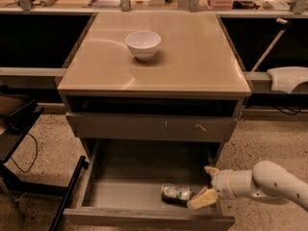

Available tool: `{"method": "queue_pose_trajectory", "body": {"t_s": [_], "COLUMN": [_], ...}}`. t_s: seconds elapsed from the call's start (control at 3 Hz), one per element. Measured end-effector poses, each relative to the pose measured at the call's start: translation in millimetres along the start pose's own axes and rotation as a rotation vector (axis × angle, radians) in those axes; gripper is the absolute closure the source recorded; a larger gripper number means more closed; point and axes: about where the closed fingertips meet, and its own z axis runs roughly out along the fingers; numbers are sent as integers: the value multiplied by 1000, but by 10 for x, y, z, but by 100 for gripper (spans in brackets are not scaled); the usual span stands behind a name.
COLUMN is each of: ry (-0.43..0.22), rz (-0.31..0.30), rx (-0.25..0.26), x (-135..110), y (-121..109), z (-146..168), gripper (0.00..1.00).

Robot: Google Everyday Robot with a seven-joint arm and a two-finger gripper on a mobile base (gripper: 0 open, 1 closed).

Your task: Pick 7up can from middle drawer and place on counter

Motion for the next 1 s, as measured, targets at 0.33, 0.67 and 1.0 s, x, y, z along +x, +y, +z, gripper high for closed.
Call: {"method": "queue_pose_trajectory", "body": {"t_s": [0.33, 0.67, 1.0], "ry": [0, -53, -180], "rz": [0, -2, 6], "rx": [0, -30, -81], "x": [0, -69, -386], "y": [0, -18, -72], "z": [0, 135, 495], "gripper": [0, 0, 0]}}
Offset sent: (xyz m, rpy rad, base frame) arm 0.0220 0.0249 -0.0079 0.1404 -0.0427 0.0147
